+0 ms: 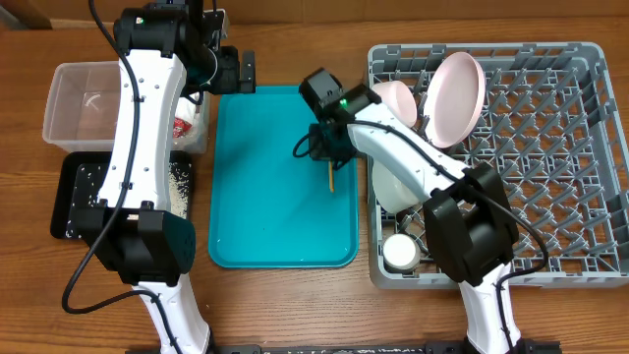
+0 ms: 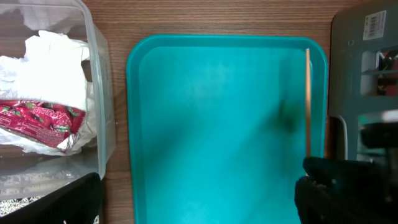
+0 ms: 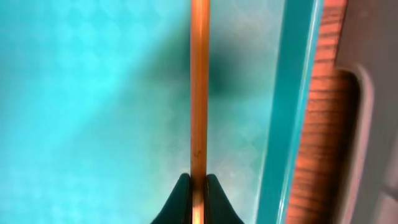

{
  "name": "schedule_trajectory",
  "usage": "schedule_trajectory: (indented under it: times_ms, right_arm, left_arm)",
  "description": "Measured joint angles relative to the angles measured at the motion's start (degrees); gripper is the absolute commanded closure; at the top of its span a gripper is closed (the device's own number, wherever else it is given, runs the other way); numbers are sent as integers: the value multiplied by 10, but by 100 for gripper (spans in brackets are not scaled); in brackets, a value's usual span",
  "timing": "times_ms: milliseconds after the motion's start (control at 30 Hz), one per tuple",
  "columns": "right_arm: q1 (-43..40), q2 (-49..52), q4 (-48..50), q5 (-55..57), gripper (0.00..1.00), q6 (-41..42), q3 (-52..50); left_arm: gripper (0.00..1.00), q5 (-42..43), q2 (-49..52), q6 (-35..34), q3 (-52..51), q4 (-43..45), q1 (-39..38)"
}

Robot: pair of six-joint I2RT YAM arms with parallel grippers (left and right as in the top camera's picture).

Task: Sort waste into correct bins and load items into the dishwasher
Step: 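Return the right gripper to the teal tray and grasp the second chopstick, then place the second chopstick into the rack with the right gripper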

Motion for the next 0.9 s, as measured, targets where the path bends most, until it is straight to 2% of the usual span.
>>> schedule_trajectory:
  times_ms: [133, 367, 467, 533, 567, 633, 867, 900]
  right_arm:
    - [11, -25, -43, -1, 96, 0, 35]
    - [17, -159, -111, 20, 96, 6, 42]
    - [17, -222, -183, 58, 96, 16, 51]
    - [16, -255, -270, 108, 96, 40, 56]
    - [15, -264, -318, 137, 96, 53, 56]
    - [9, -265, -353, 166, 96, 64, 54]
    - [-68, -262, -362, 197, 96, 64, -68]
    - [-78, -262, -353, 198, 92, 64, -93]
  left_arm:
    - [0, 0, 0, 0, 0, 0, 0]
    - [0, 0, 0, 0, 0, 0, 0]
    - [0, 0, 0, 0, 0, 0, 0]
    - [0, 0, 0, 0, 0, -1, 0]
    - [0, 0, 0, 0, 0, 0, 0]
    - [0, 0, 0, 0, 0, 0, 0]
    - [0, 0, 0, 0, 0, 0, 0]
    - [0, 0, 0, 0, 0, 0, 0]
